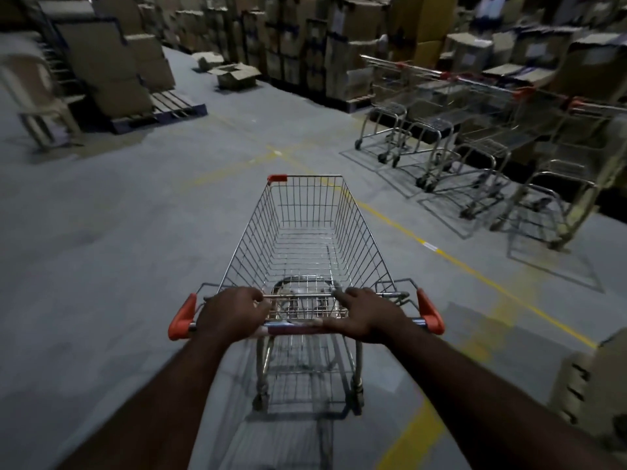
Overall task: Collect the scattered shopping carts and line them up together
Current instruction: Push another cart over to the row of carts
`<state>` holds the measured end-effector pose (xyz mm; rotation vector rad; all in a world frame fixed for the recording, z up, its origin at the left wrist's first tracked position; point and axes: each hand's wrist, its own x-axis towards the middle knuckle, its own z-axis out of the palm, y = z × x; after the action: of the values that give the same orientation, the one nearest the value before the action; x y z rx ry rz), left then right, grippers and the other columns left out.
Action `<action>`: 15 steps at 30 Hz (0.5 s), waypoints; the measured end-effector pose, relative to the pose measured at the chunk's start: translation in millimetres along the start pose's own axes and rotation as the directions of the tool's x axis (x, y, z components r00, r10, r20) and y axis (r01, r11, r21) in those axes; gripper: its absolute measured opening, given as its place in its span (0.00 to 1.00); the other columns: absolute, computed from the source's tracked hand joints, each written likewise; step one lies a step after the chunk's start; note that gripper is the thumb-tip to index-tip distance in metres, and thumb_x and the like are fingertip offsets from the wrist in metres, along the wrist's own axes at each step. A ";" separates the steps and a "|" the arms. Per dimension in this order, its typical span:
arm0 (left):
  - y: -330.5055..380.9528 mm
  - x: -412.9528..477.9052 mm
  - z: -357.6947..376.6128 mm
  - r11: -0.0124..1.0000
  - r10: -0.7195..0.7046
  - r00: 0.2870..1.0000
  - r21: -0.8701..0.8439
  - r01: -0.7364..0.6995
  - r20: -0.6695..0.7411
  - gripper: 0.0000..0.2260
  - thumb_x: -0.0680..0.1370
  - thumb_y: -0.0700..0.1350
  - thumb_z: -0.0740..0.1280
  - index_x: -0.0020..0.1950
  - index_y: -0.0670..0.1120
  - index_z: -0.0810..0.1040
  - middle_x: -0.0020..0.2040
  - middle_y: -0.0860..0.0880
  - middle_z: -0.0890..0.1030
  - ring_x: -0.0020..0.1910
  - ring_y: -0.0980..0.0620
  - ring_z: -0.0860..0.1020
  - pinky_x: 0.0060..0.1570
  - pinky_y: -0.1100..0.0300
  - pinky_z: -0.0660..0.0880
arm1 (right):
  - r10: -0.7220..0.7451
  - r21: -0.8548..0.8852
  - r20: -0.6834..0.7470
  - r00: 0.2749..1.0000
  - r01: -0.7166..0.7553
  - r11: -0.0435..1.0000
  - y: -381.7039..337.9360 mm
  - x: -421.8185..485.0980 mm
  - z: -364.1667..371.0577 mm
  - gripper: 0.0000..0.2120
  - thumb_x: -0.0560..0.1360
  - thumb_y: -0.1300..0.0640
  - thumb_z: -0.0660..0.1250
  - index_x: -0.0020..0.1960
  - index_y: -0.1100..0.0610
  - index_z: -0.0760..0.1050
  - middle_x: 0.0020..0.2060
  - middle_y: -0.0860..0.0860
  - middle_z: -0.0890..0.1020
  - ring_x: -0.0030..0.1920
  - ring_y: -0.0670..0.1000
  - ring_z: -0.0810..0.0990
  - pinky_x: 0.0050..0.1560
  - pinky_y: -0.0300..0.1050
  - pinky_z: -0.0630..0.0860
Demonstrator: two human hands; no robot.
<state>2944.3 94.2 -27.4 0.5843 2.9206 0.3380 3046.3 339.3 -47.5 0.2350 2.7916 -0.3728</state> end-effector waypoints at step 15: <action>-51.2 296.2 -35.3 0.999 0.037 0.998 -0.023 -0.038 -0.048 0.15 0.76 0.58 0.64 0.55 0.53 0.84 0.52 0.49 0.84 0.51 0.46 0.81 0.48 0.55 0.75 | 0.169 0.097 -0.072 0.983 -0.162 0.982 -6.3 265.5 -89.6 0.48 0.69 0.17 0.46 0.80 0.43 0.61 0.78 0.51 0.66 0.78 0.55 0.63 0.72 0.63 0.66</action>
<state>2648.5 158.1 -34.4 0.6369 2.9501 0.3964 2770.7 390.0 -51.0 0.5109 2.8099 -0.4591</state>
